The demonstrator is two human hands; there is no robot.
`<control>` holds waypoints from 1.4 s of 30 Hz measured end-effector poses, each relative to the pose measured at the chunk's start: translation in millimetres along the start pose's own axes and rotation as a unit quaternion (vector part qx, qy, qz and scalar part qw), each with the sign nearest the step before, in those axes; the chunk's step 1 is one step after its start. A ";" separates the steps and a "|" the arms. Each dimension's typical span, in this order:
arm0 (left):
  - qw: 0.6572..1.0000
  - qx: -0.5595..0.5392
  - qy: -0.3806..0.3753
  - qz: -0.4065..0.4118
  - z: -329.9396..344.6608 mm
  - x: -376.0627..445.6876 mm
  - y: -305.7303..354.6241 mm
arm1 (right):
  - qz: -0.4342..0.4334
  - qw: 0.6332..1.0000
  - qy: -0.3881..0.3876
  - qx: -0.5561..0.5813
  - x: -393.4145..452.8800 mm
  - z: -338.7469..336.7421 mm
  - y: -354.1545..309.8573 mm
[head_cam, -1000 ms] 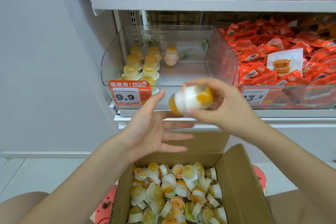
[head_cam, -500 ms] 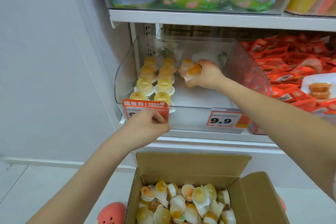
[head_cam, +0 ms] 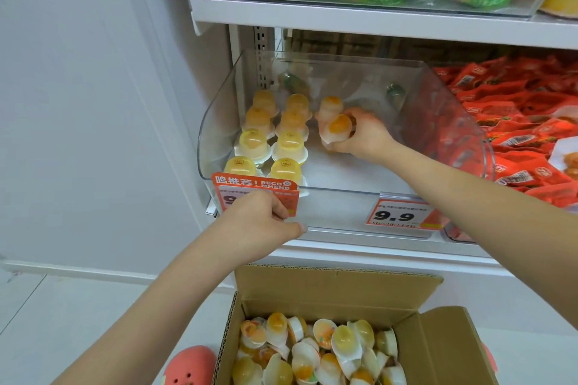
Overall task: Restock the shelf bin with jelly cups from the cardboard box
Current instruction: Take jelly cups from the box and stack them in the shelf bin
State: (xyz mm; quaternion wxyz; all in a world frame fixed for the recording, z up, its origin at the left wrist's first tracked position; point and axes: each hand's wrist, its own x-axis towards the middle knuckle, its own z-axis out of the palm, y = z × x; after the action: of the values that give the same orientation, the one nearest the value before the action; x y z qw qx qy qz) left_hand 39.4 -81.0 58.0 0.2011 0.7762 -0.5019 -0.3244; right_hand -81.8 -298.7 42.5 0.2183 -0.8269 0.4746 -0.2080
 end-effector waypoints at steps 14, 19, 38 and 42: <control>1.000 0.021 -0.007 0.009 2.2 -0.3 4.7 | -0.030 0.995 -0.003 0.097 2.3 7.6 10.6; 1.000 0.020 -0.019 0.013 3.5 -1.3 6.3 | -0.035 0.997 0.006 0.066 2.5 7.3 9.4; 0.999 0.029 -0.022 0.014 2.2 -0.9 5.5 | -0.026 0.998 -0.053 0.037 1.4 3.4 12.9; 0.999 0.039 -0.027 0.010 3.0 -3.7 7.7 | -0.040 0.998 -0.044 0.015 0.7 7.5 12.9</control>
State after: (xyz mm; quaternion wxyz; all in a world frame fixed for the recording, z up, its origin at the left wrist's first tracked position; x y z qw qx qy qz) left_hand 31.2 -80.8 61.9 0.1600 0.7694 -0.5270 -0.3235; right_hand -86.3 -303.9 29.2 0.2430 -0.8503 0.4277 -0.1873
